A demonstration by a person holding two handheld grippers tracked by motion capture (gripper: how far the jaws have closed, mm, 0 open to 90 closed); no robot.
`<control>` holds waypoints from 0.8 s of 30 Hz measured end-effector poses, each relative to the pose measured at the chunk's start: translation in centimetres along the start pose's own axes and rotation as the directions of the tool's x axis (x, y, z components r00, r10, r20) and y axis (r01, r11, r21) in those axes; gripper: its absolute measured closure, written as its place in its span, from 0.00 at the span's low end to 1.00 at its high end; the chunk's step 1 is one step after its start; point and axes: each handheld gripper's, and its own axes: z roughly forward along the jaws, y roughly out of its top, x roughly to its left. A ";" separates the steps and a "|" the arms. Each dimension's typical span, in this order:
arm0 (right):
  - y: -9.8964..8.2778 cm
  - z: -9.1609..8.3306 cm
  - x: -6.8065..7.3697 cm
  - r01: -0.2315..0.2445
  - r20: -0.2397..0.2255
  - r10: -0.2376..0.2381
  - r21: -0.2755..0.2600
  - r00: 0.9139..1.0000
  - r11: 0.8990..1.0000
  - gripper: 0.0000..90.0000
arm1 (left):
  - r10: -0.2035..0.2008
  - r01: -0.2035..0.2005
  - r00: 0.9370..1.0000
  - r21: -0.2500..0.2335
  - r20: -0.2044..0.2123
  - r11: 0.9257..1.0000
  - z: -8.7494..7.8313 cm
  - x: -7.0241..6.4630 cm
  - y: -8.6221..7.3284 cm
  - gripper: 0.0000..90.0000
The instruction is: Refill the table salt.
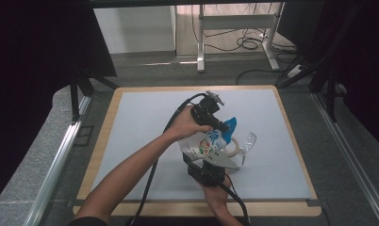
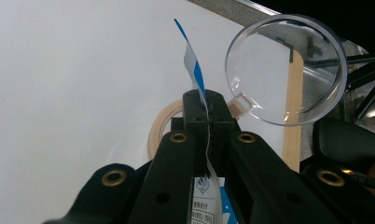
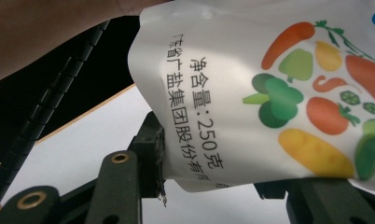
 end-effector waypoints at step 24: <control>0.0 0.0 -0.1 -0.003 -0.002 0.003 0.000 1.000 1.000 0.60 | -0.002 0.002 1.000 0.003 0.002 1.000 0.1 0.1 0.0 1.00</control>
